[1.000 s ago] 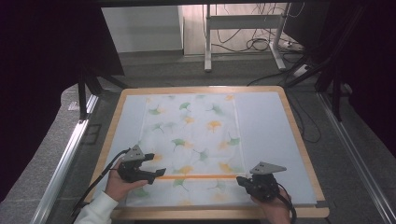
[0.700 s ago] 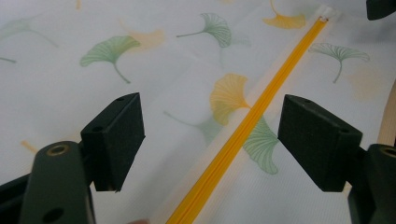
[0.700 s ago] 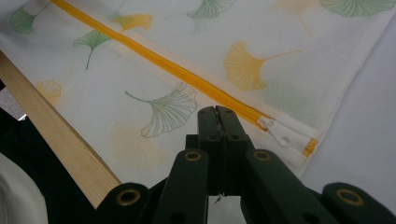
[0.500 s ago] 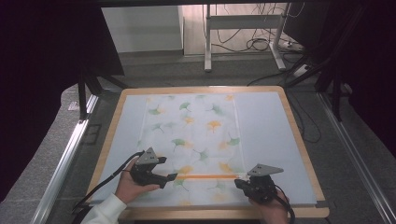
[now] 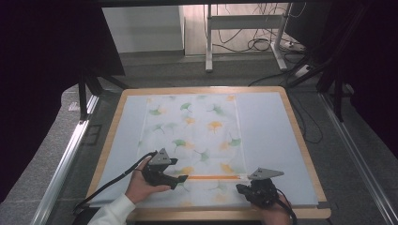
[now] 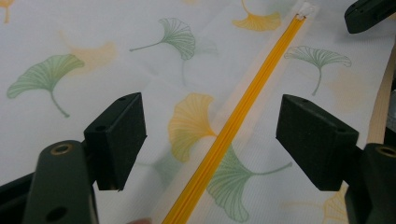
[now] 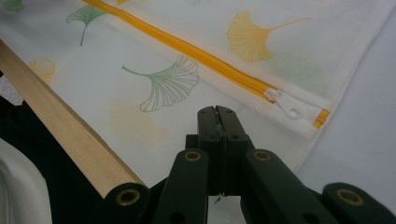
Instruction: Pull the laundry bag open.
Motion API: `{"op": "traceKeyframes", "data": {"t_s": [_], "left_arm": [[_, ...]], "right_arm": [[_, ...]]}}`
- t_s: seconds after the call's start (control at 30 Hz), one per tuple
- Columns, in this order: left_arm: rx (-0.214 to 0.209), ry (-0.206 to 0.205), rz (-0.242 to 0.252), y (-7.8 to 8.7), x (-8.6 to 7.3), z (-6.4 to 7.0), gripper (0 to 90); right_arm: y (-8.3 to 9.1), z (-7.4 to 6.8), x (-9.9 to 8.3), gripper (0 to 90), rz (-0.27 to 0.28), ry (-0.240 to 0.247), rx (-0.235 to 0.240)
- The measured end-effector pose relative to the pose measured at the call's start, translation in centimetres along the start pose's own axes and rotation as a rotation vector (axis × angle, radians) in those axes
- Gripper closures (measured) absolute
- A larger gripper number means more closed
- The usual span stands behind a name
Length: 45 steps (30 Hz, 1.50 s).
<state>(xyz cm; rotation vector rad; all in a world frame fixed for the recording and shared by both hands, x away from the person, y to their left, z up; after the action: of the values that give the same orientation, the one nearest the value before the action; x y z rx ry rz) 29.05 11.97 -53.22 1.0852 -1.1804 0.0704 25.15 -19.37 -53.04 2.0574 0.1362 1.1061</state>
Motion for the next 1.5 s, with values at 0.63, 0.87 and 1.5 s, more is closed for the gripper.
{"op": "traceKeyframes", "data": {"t_s": [0.63,0.87,1.5], "left_arm": [[-0.043,-0.035,-0.002,-2.3,1.8,2.2,25.7],[-0.055,-0.053,0.000,-2.8,2.8,2.3,25.8],[-0.087,-0.079,0.012,-4.6,4.9,4.0,26.0]], "right_arm": [[0.2,0.5,0.0,89.0,-0.004,-0.001,-0.012],[-0.1,0.5,0.0,89.0,-0.021,0.006,-0.020],[-0.6,1.1,-0.4,89.0,-0.068,0.000,-0.049]]}}
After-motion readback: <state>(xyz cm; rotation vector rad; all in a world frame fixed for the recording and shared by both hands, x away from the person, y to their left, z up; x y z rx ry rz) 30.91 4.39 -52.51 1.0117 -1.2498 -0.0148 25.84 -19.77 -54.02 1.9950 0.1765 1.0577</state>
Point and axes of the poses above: each handheld gripper's, and its own axes: y roughly backward along the jaws, x roughly out of its top, z roughly to its right, the point moved 3 cm from there along -y, roughly forward along the jaws, and after that the axes turned 13 degrees about x, right-handed, at the moved point
